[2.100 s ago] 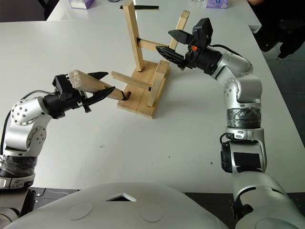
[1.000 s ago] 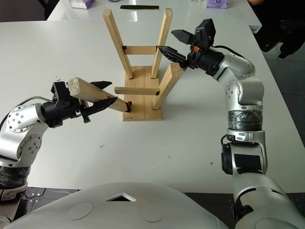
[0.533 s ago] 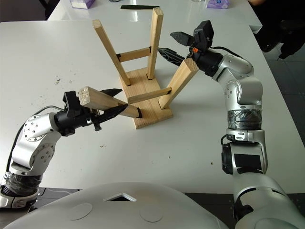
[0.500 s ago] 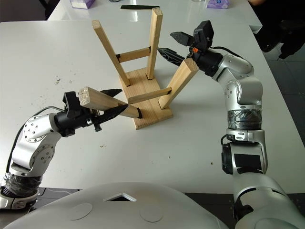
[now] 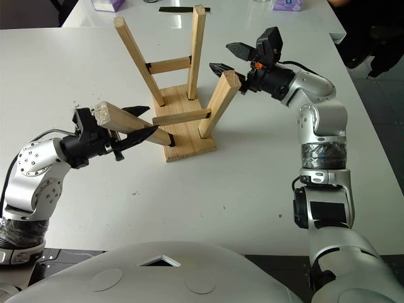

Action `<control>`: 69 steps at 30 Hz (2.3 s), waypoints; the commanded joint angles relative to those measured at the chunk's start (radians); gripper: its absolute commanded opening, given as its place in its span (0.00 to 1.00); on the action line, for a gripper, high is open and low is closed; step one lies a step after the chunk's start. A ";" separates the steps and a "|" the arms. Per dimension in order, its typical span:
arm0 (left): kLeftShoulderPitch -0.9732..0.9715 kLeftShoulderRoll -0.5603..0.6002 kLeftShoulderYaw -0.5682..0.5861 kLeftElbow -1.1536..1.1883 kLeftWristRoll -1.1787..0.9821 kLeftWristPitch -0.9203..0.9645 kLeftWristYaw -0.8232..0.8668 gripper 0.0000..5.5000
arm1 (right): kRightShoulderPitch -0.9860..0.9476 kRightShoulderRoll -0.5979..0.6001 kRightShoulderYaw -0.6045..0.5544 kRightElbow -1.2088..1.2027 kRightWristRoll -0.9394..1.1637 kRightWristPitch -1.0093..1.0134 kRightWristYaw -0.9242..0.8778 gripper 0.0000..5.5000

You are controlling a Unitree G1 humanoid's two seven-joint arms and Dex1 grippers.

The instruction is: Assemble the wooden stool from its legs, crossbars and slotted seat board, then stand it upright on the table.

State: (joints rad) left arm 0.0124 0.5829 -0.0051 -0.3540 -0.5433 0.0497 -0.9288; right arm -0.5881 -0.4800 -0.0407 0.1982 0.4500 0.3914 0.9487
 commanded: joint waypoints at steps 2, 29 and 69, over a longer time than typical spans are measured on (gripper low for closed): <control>0.046 0.010 -0.030 0.042 0.044 0.019 -0.019 0.37 | -0.029 -0.010 0.007 0.013 -0.021 -0.012 0.012 0.69; -0.135 0.124 -0.026 0.177 -0.030 0.193 -0.106 0.37 | -0.091 0.054 -0.105 -0.297 0.134 0.141 -0.170 0.69; 0.013 0.013 -0.067 -0.152 -0.009 0.410 0.274 0.37 | 0.189 0.012 0.478 -0.776 -0.197 0.105 -0.608 0.00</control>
State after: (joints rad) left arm -0.0032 0.5914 -0.0281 -0.5198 -0.5391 0.3862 -0.6280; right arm -0.3949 -0.4960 0.4242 -0.6053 0.3032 0.5323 0.3409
